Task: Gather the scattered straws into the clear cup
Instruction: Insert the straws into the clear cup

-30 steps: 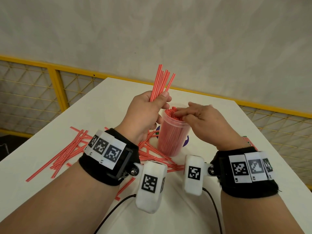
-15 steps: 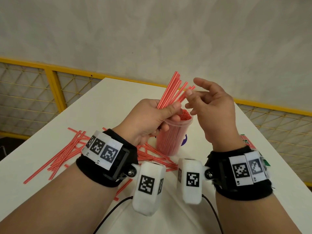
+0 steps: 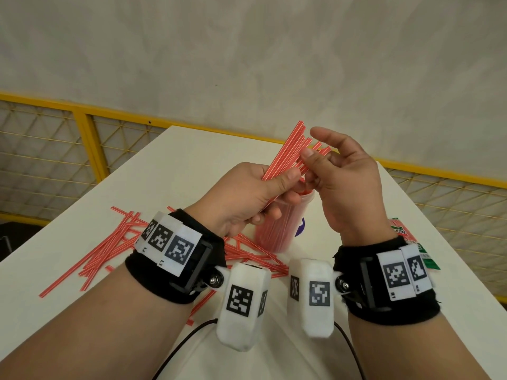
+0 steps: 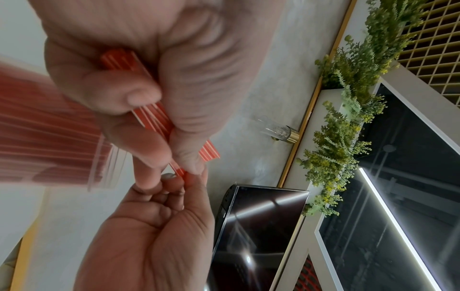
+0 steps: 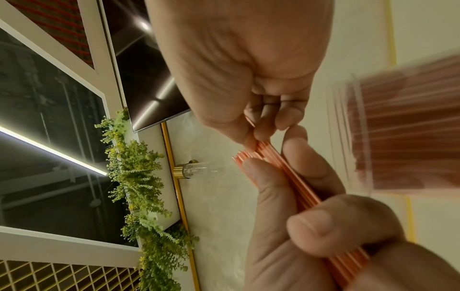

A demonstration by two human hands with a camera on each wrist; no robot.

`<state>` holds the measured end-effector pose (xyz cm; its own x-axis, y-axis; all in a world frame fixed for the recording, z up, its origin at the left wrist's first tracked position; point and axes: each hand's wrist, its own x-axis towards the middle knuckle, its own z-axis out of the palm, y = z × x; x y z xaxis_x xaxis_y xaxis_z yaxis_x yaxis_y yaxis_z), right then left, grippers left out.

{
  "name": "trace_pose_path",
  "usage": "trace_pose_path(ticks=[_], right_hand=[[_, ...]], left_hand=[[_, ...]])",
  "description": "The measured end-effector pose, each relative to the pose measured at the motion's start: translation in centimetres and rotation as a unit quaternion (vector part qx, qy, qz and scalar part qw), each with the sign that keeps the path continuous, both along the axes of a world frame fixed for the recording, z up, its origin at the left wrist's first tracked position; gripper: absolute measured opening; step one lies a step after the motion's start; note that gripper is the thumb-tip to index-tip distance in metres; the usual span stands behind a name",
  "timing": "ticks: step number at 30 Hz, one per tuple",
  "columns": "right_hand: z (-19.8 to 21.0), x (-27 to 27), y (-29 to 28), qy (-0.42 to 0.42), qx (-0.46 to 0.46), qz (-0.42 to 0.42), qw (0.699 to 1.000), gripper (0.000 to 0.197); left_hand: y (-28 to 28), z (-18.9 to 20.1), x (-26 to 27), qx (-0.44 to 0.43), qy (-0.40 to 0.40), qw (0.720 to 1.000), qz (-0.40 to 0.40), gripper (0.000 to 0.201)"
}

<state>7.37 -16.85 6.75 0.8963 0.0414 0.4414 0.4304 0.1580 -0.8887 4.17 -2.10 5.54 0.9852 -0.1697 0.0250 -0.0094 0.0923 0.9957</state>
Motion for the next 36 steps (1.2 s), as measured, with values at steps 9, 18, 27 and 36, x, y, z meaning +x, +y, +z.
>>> trace_pose_path(ticks=[9, 18, 27, 36], right_hand=[[0.3, -0.3, -0.1, -0.01, -0.035, -0.044, 0.998, 0.031], [0.6, -0.1, -0.4, -0.016, 0.006, -0.052, 0.999, 0.019], [0.4, 0.6, -1.8, -0.095, -0.001, -0.185, 0.978, 0.021], [-0.8, 0.8, -0.7, -0.114, -0.276, -0.174, 0.938, 0.028]], left_hand=[[0.3, 0.1, 0.2, -0.004, -0.001, 0.999, 0.05, 0.03], [0.1, 0.4, -0.1, 0.048, -0.04, 0.994, 0.093, 0.029], [-0.1, 0.7, -0.5, 0.101, -0.058, 0.977, 0.179, 0.026], [-0.3, 1.0, -0.5, 0.094, -0.036, 0.977, 0.186, 0.03]])
